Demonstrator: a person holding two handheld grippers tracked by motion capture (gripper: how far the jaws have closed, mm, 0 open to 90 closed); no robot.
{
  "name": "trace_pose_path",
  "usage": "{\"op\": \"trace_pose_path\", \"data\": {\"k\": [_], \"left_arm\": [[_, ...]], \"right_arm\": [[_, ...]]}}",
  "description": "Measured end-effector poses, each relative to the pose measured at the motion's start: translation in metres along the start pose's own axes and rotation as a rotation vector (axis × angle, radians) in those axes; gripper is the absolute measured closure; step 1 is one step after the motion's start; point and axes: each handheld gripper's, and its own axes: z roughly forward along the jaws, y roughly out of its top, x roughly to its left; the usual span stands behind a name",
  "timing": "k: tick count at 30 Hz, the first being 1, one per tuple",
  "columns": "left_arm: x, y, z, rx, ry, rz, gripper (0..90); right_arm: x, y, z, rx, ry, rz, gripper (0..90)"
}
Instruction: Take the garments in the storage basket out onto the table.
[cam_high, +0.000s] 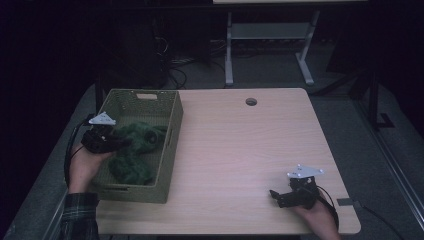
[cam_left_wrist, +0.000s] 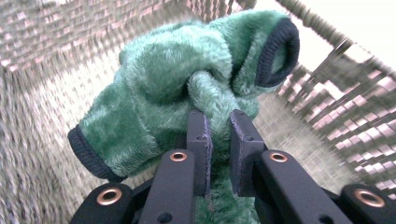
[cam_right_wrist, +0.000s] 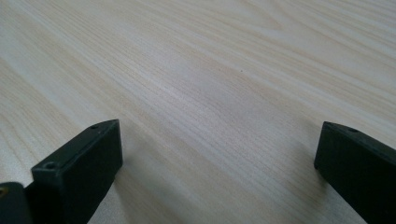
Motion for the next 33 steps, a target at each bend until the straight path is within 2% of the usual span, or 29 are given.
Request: {"op": "trace_pose_path", "data": {"k": [1, 6, 11, 12, 14, 24, 27, 33], "left_arm": [[0.0, 0.0, 0.0, 0.0, 0.0, 0.0, 80.2], [-0.002, 0.012, -0.017, -0.078, -0.027, -0.014, 80.3], [-0.004, 0.022, -0.025, -0.105, -0.039, -0.011, 80.6], [-0.004, 0.026, -0.03, -0.129, -0.05, -0.024, 80.6], [-0.004, 0.029, -0.032, -0.141, -0.053, -0.03, 80.8], [-0.011, 0.052, -0.058, -0.221, -0.071, -0.024, 81.2], [-0.013, 0.059, -0.063, -0.229, -0.07, -0.015, 81.3], [-0.024, 0.077, -0.073, -0.268, -0.096, 0.004, 81.6]], "right_arm": [[0.0, 0.0, 0.0, 0.0, 0.0, 0.0, 0.8], [0.0, 0.0, 0.0, 0.0, 0.0, 0.0, 0.8], [0.0, 0.0, 0.0, 0.001, 0.0, 0.002, 0.8], [0.0, 0.0, 0.0, 0.0, 0.0, -0.001, 0.8], [0.0, 0.0, 0.0, 0.0, 0.0, 0.0, 0.8], [0.0, 0.0, 0.0, 0.0, 0.0, 0.0, 0.8], [0.0, 0.0, 0.0, 0.0, 0.0, 0.001, 0.8], [0.0, 0.0, 0.0, -0.001, 0.0, 0.0, 0.8]]}}
